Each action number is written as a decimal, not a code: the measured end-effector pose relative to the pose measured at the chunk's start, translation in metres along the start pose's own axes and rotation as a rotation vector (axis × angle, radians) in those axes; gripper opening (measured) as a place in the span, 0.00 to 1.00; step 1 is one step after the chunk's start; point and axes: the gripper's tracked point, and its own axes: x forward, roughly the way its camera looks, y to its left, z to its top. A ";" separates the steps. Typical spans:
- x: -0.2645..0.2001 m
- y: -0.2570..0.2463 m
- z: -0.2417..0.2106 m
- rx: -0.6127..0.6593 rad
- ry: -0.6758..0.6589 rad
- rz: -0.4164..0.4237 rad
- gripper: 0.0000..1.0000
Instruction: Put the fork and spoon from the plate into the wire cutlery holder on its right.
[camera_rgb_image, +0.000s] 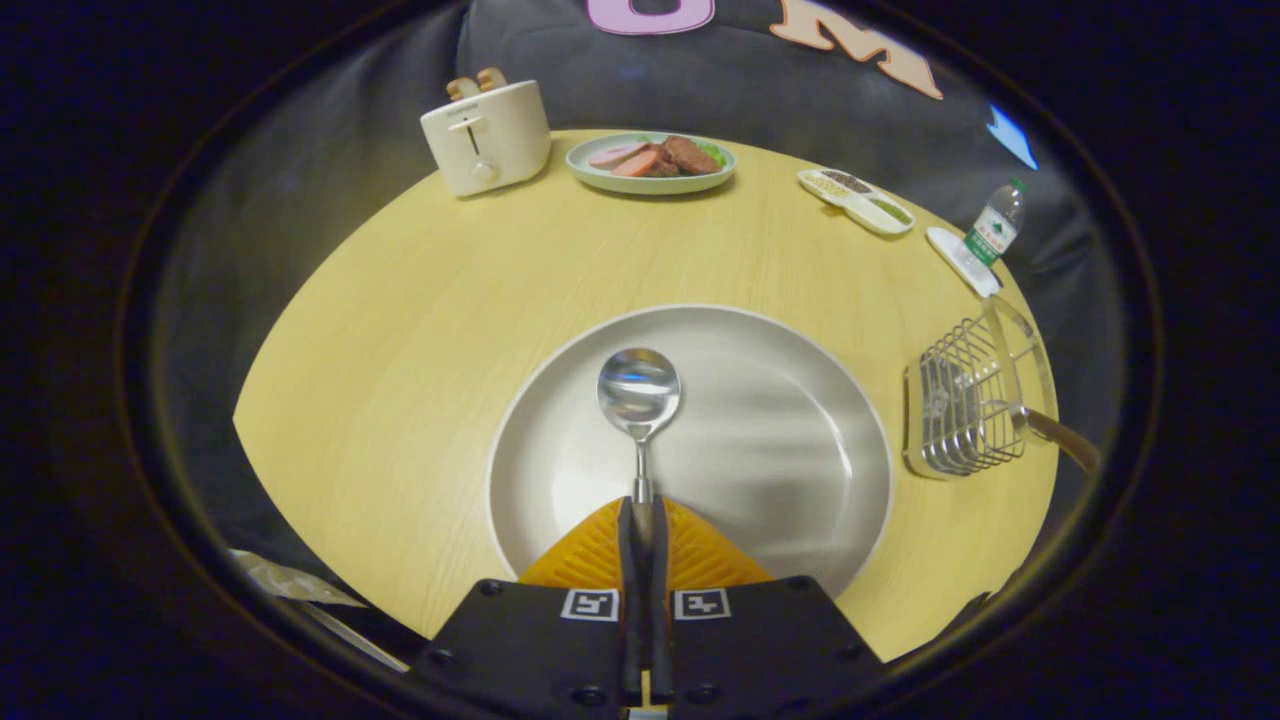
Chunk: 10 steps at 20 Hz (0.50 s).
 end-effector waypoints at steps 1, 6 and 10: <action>-0.004 -0.004 0.003 -0.011 -0.004 -0.003 0.06; -0.025 -0.013 0.017 -0.003 0.006 0.042 0.06; -0.044 -0.030 0.031 -0.025 0.001 0.042 0.06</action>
